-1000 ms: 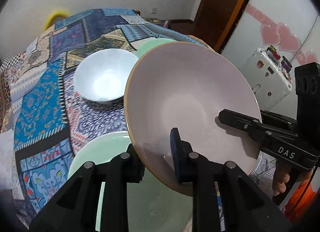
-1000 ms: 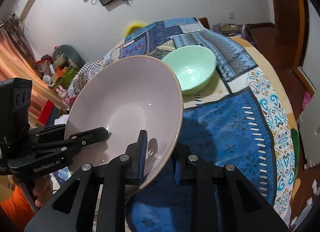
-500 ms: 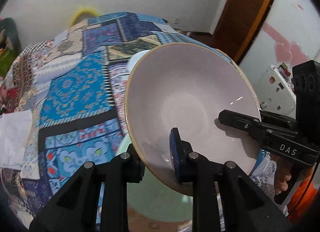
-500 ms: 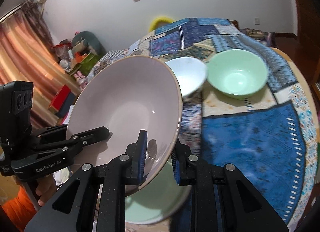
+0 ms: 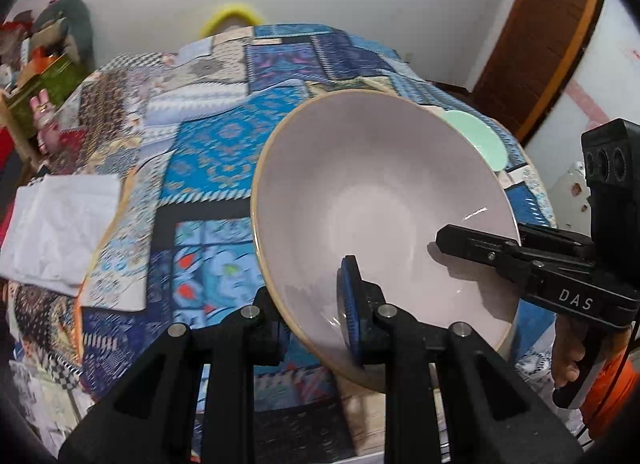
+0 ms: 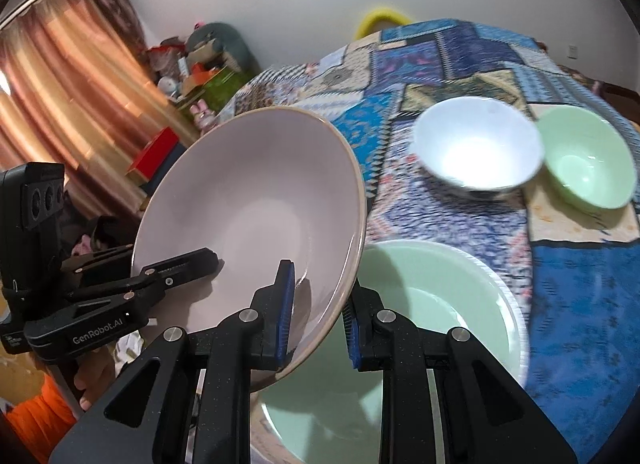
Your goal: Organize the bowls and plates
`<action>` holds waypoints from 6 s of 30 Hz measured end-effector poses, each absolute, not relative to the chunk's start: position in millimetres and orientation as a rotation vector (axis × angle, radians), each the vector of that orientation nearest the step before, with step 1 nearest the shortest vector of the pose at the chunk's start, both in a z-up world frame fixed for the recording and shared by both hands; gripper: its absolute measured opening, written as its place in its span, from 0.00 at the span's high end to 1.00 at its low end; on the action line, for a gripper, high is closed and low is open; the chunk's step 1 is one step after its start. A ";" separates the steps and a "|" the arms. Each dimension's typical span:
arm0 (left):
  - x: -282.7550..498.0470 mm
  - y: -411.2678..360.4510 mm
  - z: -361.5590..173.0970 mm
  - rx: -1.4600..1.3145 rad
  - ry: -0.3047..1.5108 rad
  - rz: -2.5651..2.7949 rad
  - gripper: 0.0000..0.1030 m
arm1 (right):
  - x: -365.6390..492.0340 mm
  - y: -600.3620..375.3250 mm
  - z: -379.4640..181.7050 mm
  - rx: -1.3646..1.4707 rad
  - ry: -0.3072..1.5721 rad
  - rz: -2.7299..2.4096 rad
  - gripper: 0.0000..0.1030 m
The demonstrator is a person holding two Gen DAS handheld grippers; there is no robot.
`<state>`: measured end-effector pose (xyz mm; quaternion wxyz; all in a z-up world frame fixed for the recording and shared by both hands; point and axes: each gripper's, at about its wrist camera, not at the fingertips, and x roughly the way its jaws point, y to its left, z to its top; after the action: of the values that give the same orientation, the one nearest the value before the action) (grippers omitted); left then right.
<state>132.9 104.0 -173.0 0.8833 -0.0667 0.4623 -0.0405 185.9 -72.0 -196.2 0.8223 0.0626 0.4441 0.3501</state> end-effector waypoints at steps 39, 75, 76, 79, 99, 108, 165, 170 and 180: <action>94.8 201.1 -255.6 -0.329 1.076 0.036 0.78 | 176.9 42.0 -252.5 -0.035 1.131 0.809 0.79; 103.8 158.2 -130.0 -0.160 0.749 0.126 0.09 | 193.9 -78.1 -161.1 -0.067 0.799 0.565 0.51; 108.3 154.3 -126.7 -0.157 0.743 0.121 0.09 | 196.2 -84.2 -158.5 -0.062 0.792 0.551 0.50; 128.6 136.1 -117.9 -0.130 0.740 0.079 0.08 | 209.9 -106.2 -152.8 -0.037 0.781 0.514 0.50; 255.7 61.5 -175.8 -0.043 0.931 -0.055 0.07 | 302.7 -163.4 -228.6 0.199 0.981 0.422 0.70; 264.9 59.2 -186.8 -0.023 0.941 -0.074 0.07 | 325.2 -163.9 -250.9 0.322 1.051 0.370 0.70; 301.1 47.3 -220.6 -0.005 1.049 -0.066 0.85 | 324.0 -115.4 -236.3 0.198 1.078 0.502 0.86; 271.2 56.0 -192.4 -0.034 0.983 -0.053 0.85 | 303.9 -107.7 -217.4 0.178 1.035 0.520 0.86; 209.1 73.9 -149.5 -0.062 0.896 -0.018 0.85 | 262.7 -90.7 -186.3 0.163 0.969 0.578 0.86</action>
<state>209.1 73.9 -149.5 0.9009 -0.0301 0.4330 -0.0085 262.7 -90.7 -186.3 0.8418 0.0770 0.4587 0.2738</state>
